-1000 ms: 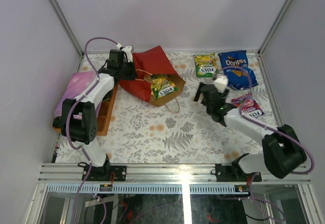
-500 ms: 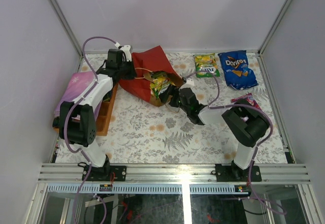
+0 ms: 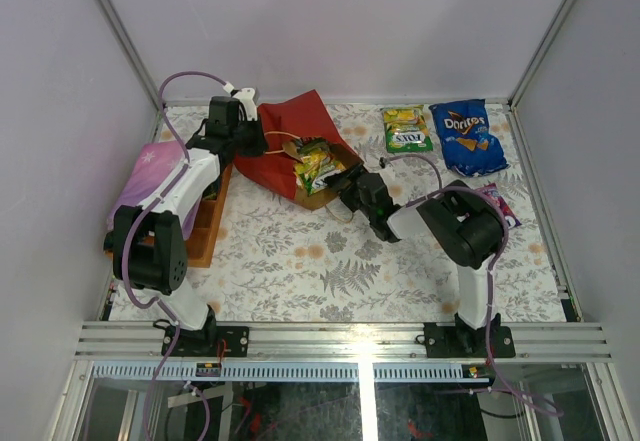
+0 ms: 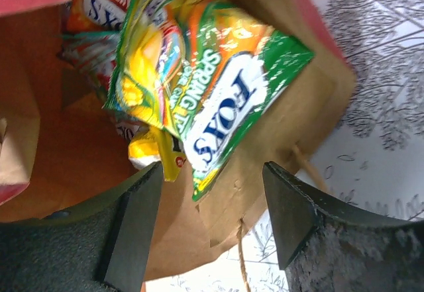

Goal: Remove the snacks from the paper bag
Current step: Take out the snack from the paper bag.

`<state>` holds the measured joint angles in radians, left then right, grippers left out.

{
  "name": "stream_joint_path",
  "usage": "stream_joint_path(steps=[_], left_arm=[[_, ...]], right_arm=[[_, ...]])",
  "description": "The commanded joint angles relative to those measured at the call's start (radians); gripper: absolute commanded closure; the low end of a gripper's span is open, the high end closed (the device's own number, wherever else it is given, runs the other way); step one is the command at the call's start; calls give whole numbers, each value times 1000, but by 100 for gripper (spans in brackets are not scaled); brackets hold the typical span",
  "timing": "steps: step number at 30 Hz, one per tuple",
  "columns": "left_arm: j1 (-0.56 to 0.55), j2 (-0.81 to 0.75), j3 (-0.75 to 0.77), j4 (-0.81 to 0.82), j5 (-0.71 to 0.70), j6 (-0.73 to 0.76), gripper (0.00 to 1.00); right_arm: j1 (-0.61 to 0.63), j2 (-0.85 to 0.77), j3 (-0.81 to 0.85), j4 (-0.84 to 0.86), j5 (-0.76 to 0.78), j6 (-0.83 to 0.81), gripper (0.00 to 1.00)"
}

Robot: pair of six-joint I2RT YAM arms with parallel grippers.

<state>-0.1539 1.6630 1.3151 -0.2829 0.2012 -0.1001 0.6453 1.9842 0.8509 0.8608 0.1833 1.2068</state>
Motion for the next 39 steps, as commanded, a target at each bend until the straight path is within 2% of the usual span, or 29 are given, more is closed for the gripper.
stream_joint_path(steps=[1,13,18,21,23,26,32,36,39], left_arm=[[20,-17,-6,42,-10,5,85],[20,-5,-1,44,-10,5,84],[21,0,3,38,-15,8,85],[21,-7,0,37,-17,8,85],[20,-9,-1,37,-21,10,84],[21,-11,-1,36,-27,12,84],[21,-5,1,31,-36,14,85],[20,-3,3,30,-41,14,85],[20,3,7,29,-36,13,84]], right_arm=[[-16,40,32,76,41,136,33],[-18,172,151,35,42,213,44],[-16,214,195,2,39,248,54],[-16,234,216,-5,34,259,62],[-17,238,230,-5,26,250,71],[-16,229,244,12,-21,183,97],[16,85,137,74,-107,5,100],[28,-119,-78,162,-220,-121,100],[28,-321,-221,106,-238,-208,100]])
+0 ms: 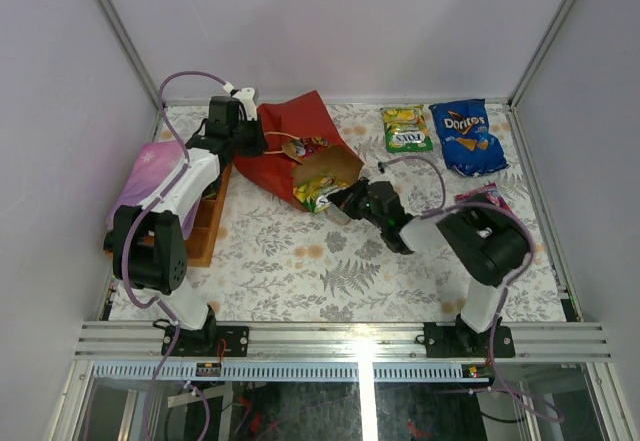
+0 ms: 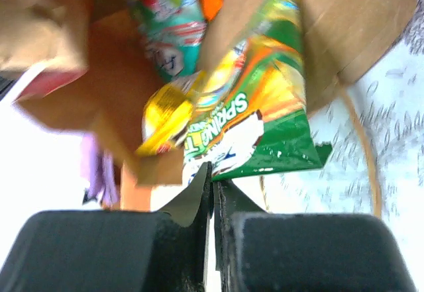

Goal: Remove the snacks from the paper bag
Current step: Take out the snack from the paper bag, then place the snack at the center of the board.

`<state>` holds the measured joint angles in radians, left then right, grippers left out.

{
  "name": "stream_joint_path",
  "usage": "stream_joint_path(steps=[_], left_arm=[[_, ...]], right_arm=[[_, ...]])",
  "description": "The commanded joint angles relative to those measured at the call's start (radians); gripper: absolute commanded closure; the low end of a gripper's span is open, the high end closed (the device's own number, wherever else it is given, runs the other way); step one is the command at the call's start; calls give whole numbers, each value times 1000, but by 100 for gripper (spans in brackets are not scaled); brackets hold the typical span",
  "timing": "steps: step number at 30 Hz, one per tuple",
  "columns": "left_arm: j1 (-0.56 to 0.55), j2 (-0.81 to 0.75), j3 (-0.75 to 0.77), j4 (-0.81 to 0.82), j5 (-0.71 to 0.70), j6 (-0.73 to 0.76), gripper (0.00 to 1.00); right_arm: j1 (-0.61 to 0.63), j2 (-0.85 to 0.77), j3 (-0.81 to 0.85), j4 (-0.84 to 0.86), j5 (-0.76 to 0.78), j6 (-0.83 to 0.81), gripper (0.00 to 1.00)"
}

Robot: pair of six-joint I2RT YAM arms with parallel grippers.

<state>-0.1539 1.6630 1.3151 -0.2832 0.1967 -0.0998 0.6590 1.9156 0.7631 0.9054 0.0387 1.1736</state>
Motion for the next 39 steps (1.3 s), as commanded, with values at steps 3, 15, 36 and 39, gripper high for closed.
stream_joint_path(steps=[3,15,36,39], left_arm=[[20,6,10,23,-31,12,85],[21,-4,9,23,-22,9,85],[20,-6,9,16,-35,17,84],[20,4,13,16,-32,14,84]], right_arm=[[14,-484,-240,-90,-43,-276,100],[-178,-960,-175,-548,313,-496,100],[-390,-531,-298,-419,155,-252,100],[-391,-531,-317,-425,175,-257,100]])
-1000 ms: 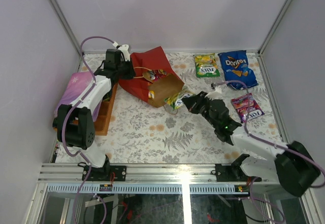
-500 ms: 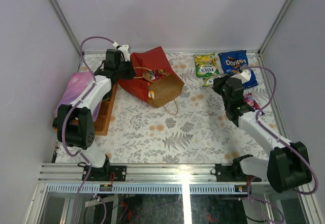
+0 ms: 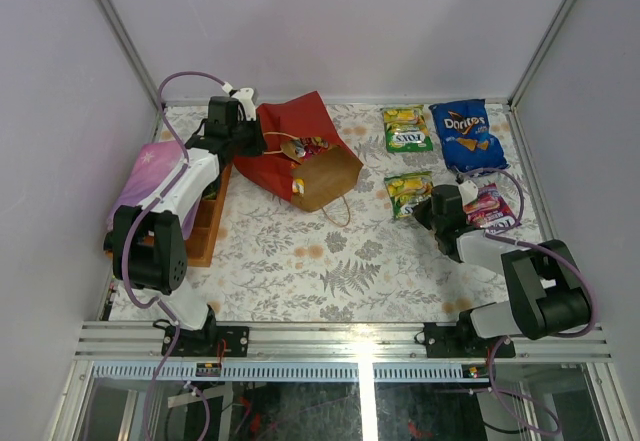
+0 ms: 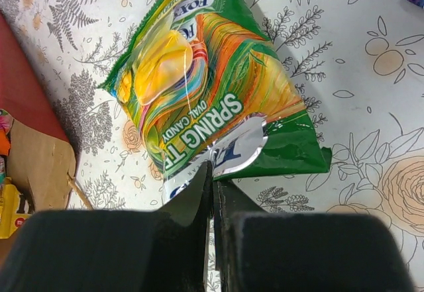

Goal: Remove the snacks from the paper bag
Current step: Place the snack at the center of the board.

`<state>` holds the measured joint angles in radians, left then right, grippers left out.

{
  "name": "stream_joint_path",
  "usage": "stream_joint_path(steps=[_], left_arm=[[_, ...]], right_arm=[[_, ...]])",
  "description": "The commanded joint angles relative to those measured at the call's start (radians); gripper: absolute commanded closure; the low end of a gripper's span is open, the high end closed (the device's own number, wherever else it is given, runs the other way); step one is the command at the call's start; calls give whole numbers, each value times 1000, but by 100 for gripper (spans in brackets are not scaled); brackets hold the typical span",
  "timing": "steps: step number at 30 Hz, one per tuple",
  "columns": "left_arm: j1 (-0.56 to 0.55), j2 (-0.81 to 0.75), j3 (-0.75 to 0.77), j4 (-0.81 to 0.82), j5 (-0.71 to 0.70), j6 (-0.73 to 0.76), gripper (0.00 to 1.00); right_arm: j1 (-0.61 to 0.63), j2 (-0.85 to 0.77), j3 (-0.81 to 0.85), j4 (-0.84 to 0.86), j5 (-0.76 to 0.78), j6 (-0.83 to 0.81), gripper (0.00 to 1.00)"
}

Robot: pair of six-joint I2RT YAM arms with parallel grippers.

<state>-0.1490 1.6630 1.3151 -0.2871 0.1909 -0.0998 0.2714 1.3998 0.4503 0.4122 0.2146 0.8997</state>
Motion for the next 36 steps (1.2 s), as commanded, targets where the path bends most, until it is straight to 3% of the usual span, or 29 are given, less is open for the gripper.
stream_joint_path(steps=[1,9,18,27,31,34,36], left_arm=[[16,7,15,19,-26,14,84],[15,19,22,8,-34,15,84],[16,49,41,-6,-28,12,84],[16,47,42,-6,-25,12,84],[14,36,40,-7,-19,12,84],[14,23,35,-7,-16,12,84],[14,17,32,-7,-19,14,84]], right_arm=[[-5,-6,0,69,2,14,100],[-53,165,137,93,-65,46,100],[-57,319,216,131,-72,269,100],[-56,202,144,111,116,338,100],[-57,189,153,102,128,325,100],[-56,209,168,180,28,233,82],[-54,206,155,241,-10,204,58]])
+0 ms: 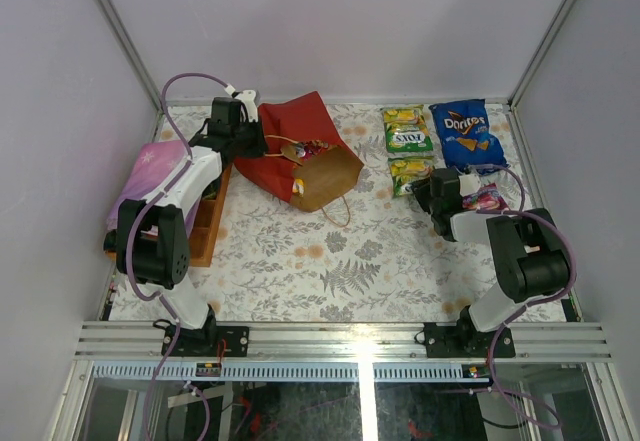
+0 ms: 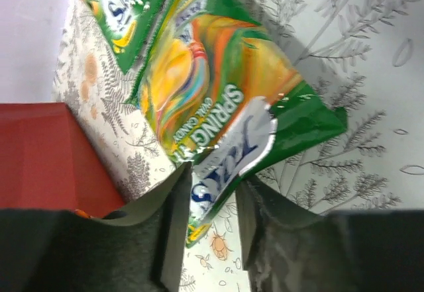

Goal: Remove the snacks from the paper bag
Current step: Place the snack at the center of the board, then take out the snack from the paper bag.

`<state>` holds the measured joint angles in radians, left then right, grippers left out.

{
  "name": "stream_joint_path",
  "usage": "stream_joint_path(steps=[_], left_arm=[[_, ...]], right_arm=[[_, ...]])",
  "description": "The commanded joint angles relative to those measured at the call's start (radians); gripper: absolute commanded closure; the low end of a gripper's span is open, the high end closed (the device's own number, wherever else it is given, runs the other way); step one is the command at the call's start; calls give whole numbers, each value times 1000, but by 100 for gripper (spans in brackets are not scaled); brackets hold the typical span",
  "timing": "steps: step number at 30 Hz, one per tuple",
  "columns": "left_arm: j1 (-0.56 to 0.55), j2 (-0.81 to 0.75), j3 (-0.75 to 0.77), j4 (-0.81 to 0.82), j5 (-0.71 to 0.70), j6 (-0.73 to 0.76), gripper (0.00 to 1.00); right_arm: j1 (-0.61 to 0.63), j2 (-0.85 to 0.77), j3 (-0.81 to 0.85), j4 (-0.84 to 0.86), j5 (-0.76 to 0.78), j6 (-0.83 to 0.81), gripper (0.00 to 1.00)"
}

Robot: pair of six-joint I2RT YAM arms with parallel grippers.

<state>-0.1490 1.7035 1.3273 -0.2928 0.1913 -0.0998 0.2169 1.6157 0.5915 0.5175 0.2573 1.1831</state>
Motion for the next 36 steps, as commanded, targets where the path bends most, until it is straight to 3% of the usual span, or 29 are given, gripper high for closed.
stream_joint_path(steps=[1,3,9,11,16,24,36], left_arm=[[14,-27,18,-1,-20,14,84],[13,-33,17,0,-18,12,84],[4,-54,17,3,-15,6,84],[-7,-68,19,4,-12,2,84],[-67,-111,40,6,-29,7,79],[-147,-108,148,-50,-94,30,75],[-266,-78,306,-159,-226,80,71]], right_arm=[[0,-17,9,147,-57,-87,45],[2,-37,18,125,-55,-118,28],[64,-159,15,93,26,-235,15],[131,-212,10,117,119,-325,0],[309,-228,59,160,243,-499,1],[440,-45,168,283,62,-512,1],[511,239,374,290,-122,-383,0]])
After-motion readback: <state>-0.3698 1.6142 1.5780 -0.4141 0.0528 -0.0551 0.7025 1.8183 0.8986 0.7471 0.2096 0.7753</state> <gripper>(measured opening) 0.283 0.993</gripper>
